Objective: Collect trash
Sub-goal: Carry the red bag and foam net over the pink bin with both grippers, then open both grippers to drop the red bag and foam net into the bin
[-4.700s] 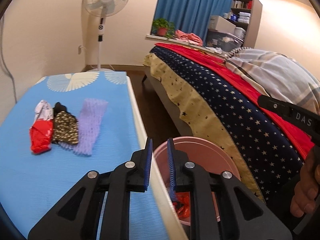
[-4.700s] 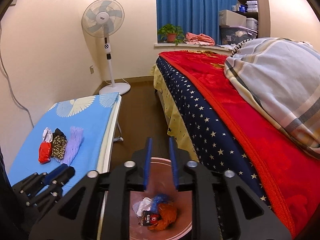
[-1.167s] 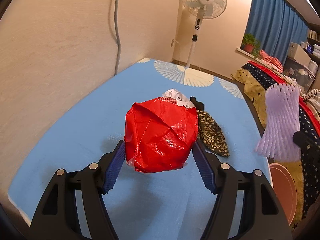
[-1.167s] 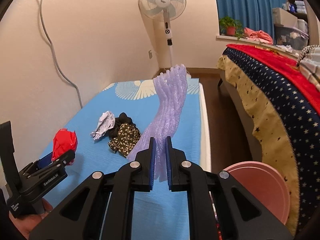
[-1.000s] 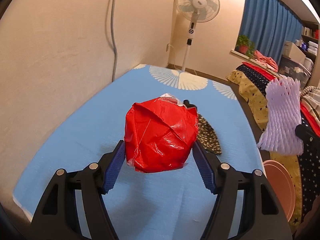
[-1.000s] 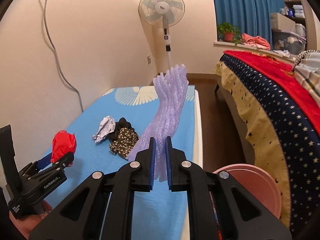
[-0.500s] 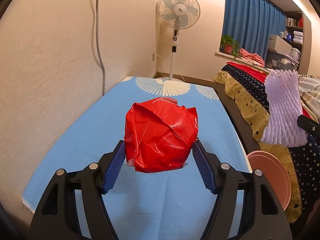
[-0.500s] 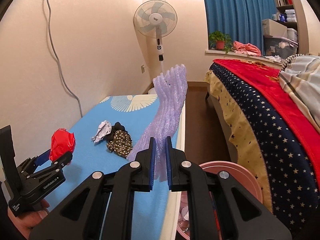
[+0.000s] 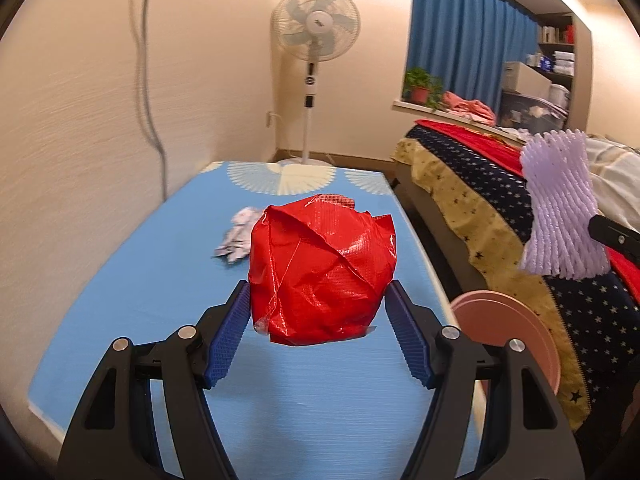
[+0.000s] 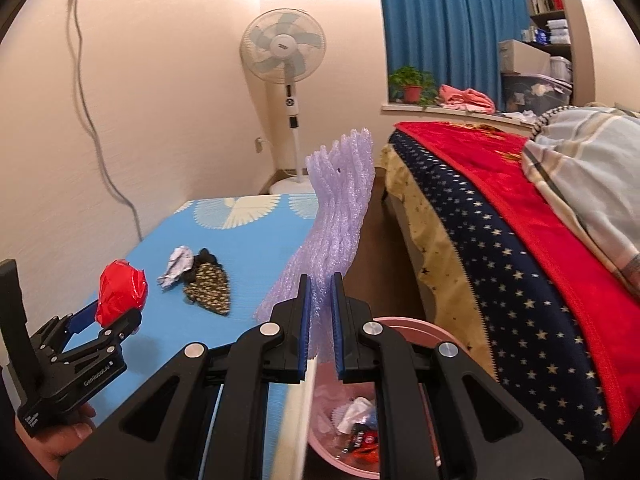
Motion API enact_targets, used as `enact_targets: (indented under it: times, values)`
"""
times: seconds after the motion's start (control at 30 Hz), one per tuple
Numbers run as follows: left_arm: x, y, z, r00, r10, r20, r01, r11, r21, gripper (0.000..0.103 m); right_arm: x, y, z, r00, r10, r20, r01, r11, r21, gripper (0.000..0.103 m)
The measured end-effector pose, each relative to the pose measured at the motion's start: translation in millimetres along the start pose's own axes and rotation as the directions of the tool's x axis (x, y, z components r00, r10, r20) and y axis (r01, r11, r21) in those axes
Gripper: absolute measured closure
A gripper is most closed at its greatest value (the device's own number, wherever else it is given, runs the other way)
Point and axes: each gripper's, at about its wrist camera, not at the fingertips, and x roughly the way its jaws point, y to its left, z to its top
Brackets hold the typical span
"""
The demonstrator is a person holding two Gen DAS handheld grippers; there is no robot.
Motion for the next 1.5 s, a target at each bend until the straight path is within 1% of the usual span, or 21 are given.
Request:
enact_targets:
  times: [0.17, 0.33, 0.53, 0.77, 0.9, 1.37, 1.4, 1.47, 1.5]
  values:
    - [4, -24, -2, 0.998, -0.061, 0.003, 0.061, 0.997, 0.037, 0.036, -3, -19, 1, 0.998, -0.068, -0.003, 0.068, 0.998, 0.009, 0.093]
    - [11, -49, -6, 0.992, -0.123, -0.010, 0.124, 0.990, 0.064, 0.036, -5, -39, 3, 0.990, -0.138, -0.007, 0.139, 0.990, 0.026, 0.093]
    - [17, -80, -10, 0.983, -0.182, -0.024, 0.184, 0.978, 0.101, 0.036, -1, -56, 0, 0.984, -0.176, -0.025, 0.177, 0.983, 0.043, 0.093]
    - [26, -111, -15, 0.972, -0.230, -0.042, 0.234, 0.961, 0.146, 0.036, 4, -59, 0, 0.977, -0.209, -0.034, 0.210, 0.977, 0.037, 0.093]
    - [31, -124, -18, 0.969, -0.242, -0.057, 0.248, 0.954, 0.165, 0.036, 8, -60, 0, 0.974, -0.222, -0.041, 0.223, 0.974, 0.037, 0.093]
    - [50, -145, -26, 0.955, -0.277, -0.106, 0.292, 0.942, 0.166, 0.036, 19, -68, 1, 0.966, -0.250, -0.073, 0.254, 0.966, 0.054, 0.092]
    - [51, -147, -26, 0.952, -0.284, -0.111, 0.299, 0.940, 0.165, 0.035, 20, -68, 1, 0.965, -0.252, -0.075, 0.256, 0.965, 0.055, 0.092]
    - [54, -150, -27, 0.943, -0.308, -0.127, 0.327, 0.930, 0.168, 0.033, 22, -70, 1, 0.961, -0.263, -0.085, 0.268, 0.962, 0.058, 0.088]
    - [55, -152, -28, 0.938, -0.318, -0.139, 0.339, 0.924, 0.175, 0.029, 24, -71, 1, 0.960, -0.266, -0.093, 0.272, 0.960, 0.063, 0.087]
